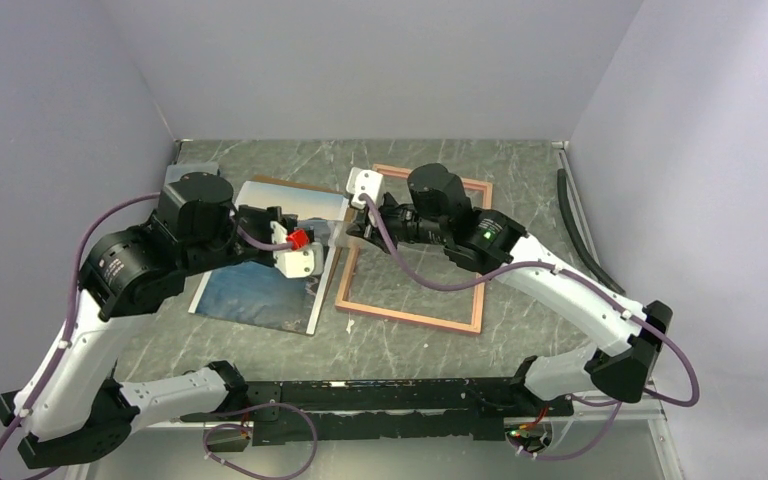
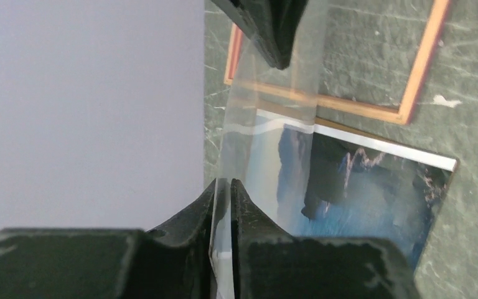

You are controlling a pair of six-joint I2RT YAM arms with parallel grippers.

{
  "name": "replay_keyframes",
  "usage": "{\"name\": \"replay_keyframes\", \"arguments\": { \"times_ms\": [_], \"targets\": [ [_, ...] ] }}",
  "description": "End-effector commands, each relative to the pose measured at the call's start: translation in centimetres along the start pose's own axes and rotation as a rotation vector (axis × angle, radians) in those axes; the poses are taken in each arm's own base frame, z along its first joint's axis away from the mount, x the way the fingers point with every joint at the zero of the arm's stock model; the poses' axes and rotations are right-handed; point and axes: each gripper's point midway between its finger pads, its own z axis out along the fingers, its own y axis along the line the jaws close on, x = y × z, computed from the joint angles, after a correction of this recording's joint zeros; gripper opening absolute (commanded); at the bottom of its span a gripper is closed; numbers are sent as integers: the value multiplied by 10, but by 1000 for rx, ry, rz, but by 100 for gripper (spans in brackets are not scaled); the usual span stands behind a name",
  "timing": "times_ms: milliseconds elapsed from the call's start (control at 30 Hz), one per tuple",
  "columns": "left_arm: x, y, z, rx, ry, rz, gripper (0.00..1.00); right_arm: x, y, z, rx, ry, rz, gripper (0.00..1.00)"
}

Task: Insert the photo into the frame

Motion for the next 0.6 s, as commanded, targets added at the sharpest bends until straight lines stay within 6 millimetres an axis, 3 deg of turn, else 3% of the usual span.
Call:
{"name": "replay_keyframes", "arguments": {
  "times_ms": [0, 33, 67, 100, 233, 367, 567],
  "targets": [
    [-14, 35, -2, -168, -59, -30, 47, -47, -22, -22, 141, -171, 16, 0],
    [-18, 48, -5, -237, -78, -35, 73, -52, -27, -26, 172, -186, 23, 0],
    [-18, 56, -6, -284, -83, -35, 91, -56, -32, -30, 203, -200, 33, 0],
    [-22, 67, -8, -340, -100, -46, 94, -61, -37, -34, 236, -216, 45, 0],
    [-23, 107, -17, -524, -89, -151, 94, -78, -58, -49, 342, -253, 137, 0],
    [-21, 134, -21, -627, -70, -284, 94, -83, -81, -61, 399, -243, 279, 0],
    [-9, 160, -13, -668, -42, -453, 94, -60, -120, -81, 458, -218, 575, 0]
  ]
}}
